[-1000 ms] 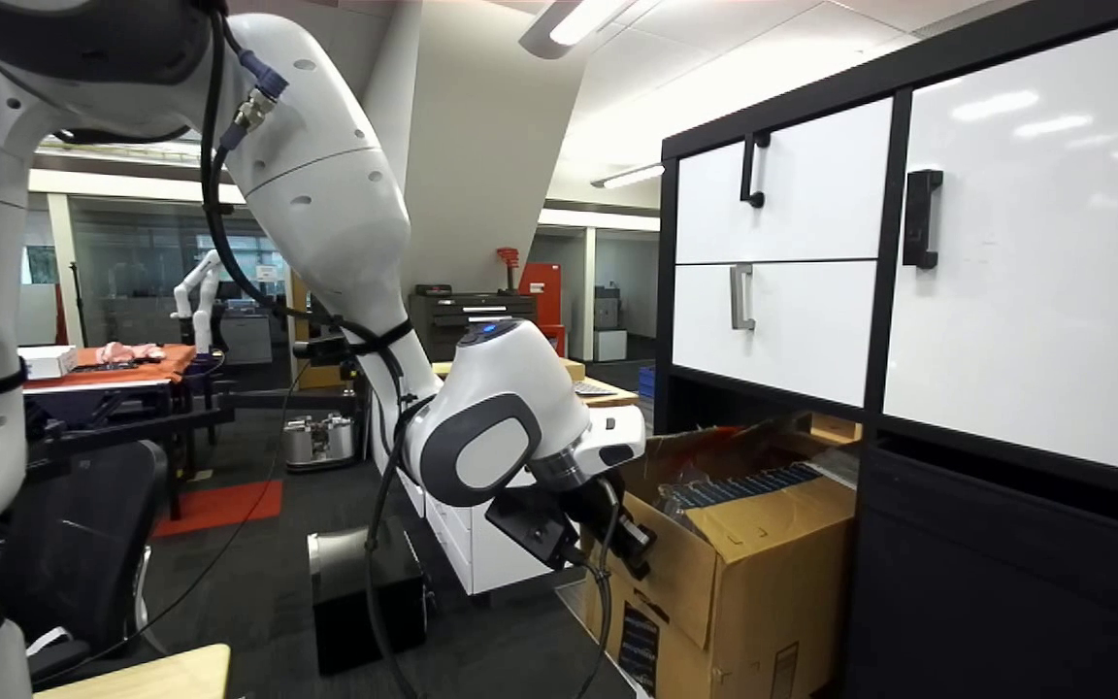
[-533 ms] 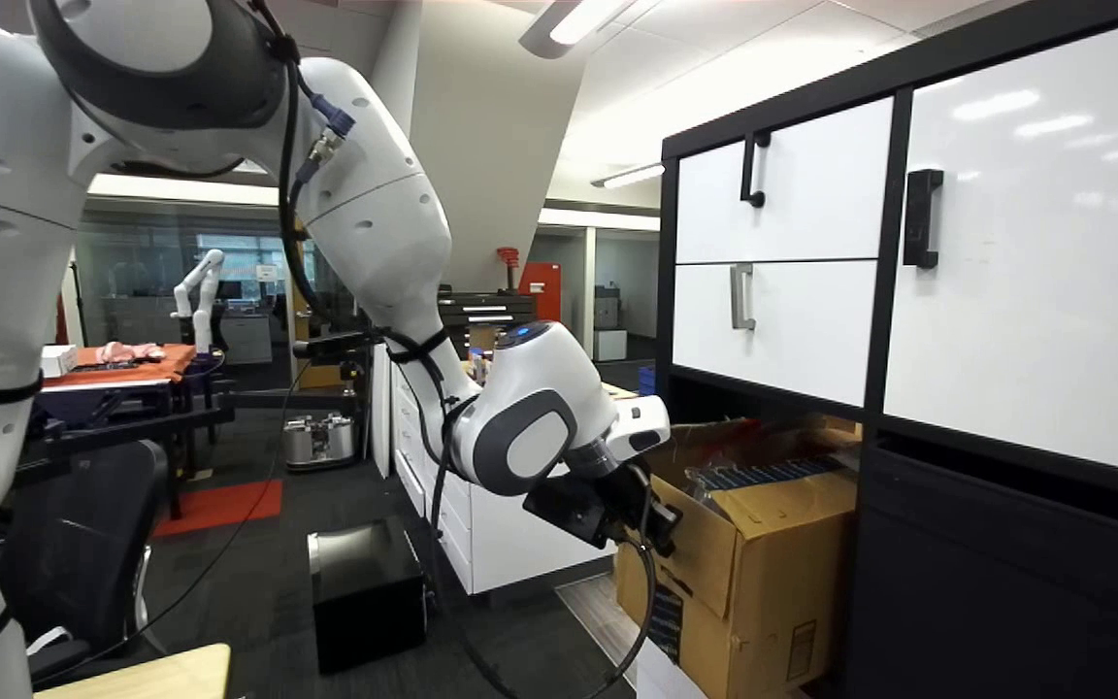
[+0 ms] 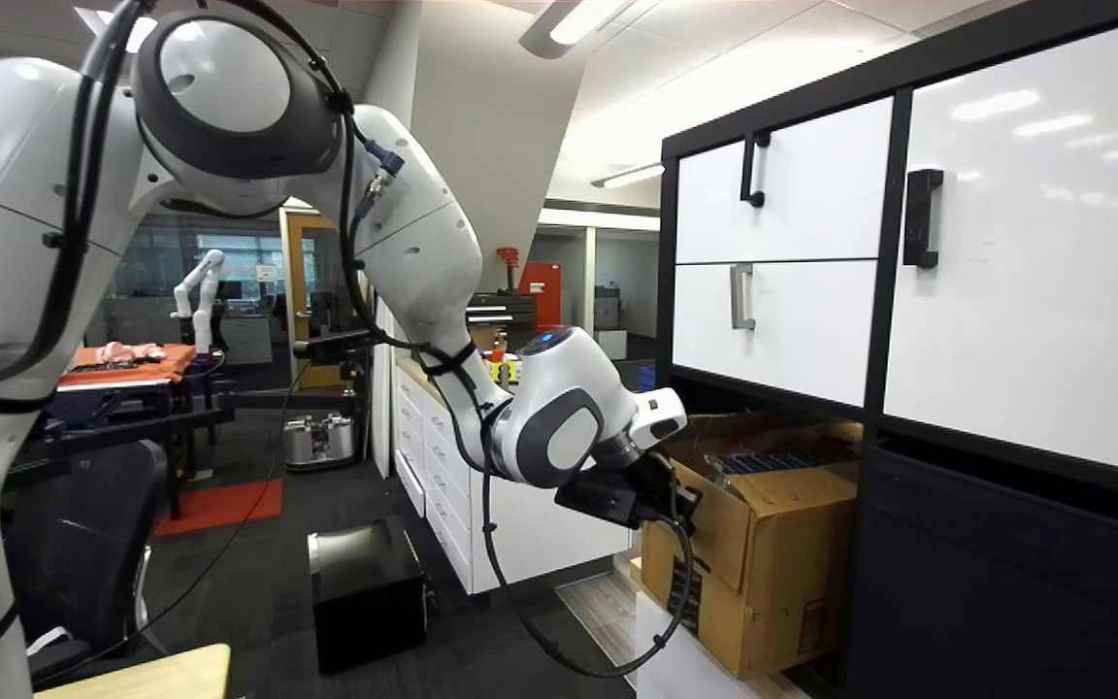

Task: Push the box into the shelf

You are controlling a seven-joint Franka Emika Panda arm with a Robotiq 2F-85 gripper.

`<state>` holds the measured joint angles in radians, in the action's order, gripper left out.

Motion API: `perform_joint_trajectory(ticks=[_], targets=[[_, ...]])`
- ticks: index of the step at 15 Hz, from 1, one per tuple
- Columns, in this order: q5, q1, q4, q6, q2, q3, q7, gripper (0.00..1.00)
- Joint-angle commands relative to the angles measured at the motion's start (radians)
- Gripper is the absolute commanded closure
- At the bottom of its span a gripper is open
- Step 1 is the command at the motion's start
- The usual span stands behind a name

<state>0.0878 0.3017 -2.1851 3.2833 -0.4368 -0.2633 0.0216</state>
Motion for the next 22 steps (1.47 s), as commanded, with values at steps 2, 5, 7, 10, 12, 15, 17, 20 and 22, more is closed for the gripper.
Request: perform_joint_trajectory(ticks=[2,5,7,10,12,15,17,20,22], targets=[[-0.007,0.065,0.121,0.013,-0.104,-0.076,-0.001,0.98],[-0.007,0.08,0.148,0.01,-0.129,-0.096,-0.003,0.99],[-0.006,0.09,0.154,0.007,-0.134,-0.109,-0.002,0.99],[0.0,0.115,0.14,-0.014,-0.115,-0.137,0.005,0.99],[0.015,0.124,0.095,-0.102,-0.06,-0.139,0.018,0.74],[0.025,0.159,0.028,-0.269,0.025,-0.163,0.017,0.61],[0.039,0.187,-0.011,-0.395,0.083,-0.191,0.008,0.48],[0.205,0.108,-0.058,-0.595,0.197,-0.114,-0.073,0.27],[0.252,0.05,-0.08,-0.73,0.266,-0.046,-0.081,0.14]])
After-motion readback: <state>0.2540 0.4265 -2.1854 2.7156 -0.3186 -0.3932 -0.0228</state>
